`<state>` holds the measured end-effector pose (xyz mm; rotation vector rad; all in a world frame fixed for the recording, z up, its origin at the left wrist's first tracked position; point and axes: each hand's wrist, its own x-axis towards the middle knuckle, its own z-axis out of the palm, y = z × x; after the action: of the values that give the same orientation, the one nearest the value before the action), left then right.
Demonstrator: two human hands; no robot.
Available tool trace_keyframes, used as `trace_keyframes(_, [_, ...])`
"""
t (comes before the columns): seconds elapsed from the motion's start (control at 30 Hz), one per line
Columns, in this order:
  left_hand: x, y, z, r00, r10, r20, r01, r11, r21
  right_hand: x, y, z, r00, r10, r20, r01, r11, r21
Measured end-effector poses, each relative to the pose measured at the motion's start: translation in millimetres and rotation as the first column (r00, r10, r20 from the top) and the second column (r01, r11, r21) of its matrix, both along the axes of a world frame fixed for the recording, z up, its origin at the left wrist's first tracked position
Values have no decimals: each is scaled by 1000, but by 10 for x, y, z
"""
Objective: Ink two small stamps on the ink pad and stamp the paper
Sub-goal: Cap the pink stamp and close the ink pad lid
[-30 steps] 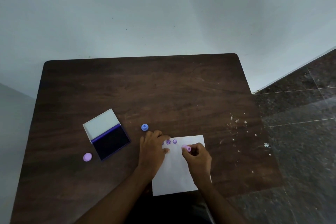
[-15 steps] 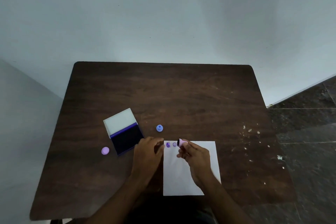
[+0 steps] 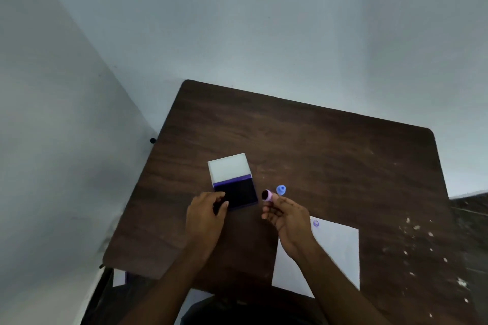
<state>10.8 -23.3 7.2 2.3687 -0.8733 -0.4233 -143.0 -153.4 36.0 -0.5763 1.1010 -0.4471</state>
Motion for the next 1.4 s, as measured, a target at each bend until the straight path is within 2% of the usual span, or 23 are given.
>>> trace_keyframes(0.17, [239,265,-184,989,128,-78,-128,992,10,321,96,-18,999,48,-4,-48,997,64])
trace_keyframes(0.33, [346,321,-290,986,109,-126,-103,993,49,522,176,-30,997,82,14,-83,990,112])
trace_keyframes(0.47, [361,312,-308,985,97,-145,-99,995,-9,582,230,-35,994,104,17,-105,988,114])
trace_keyframes(0.57, [337,298,-255,968,129,-216,-149,986,-80,605,256,-57,993,120,7,-120,986,114])
trace_keyframes(0.63, [305,288,-196,962,121,-246,-151,983,-108,617,271,-78,989,145,3,-145,984,101])
trace_keyframes(0.73, [240,261,-118,974,37,-225,-72,986,-150,633,311,-110,979,202,12,-203,978,57])
trace_keyframes(0.83, [190,230,-63,966,1,-259,-34,992,-125,659,346,-138,969,246,-7,-246,969,28])
trace_keyframes(1.07, [188,193,60,950,21,-312,-73,985,-154,684,364,-150,953,293,-80,-296,954,-35])
trace_keyframes(1.2, [219,185,140,913,-21,-408,-47,986,-157,680,354,-167,940,300,-161,-319,942,-107])
trace_keyframes(1.3, [208,181,165,876,-2,-482,-93,981,-173,684,361,-158,931,310,-192,-339,930,-142])
trace_keyframes(1.4, [187,165,178,884,12,-468,-108,978,-178,689,352,-146,931,311,-190,-341,928,-148])
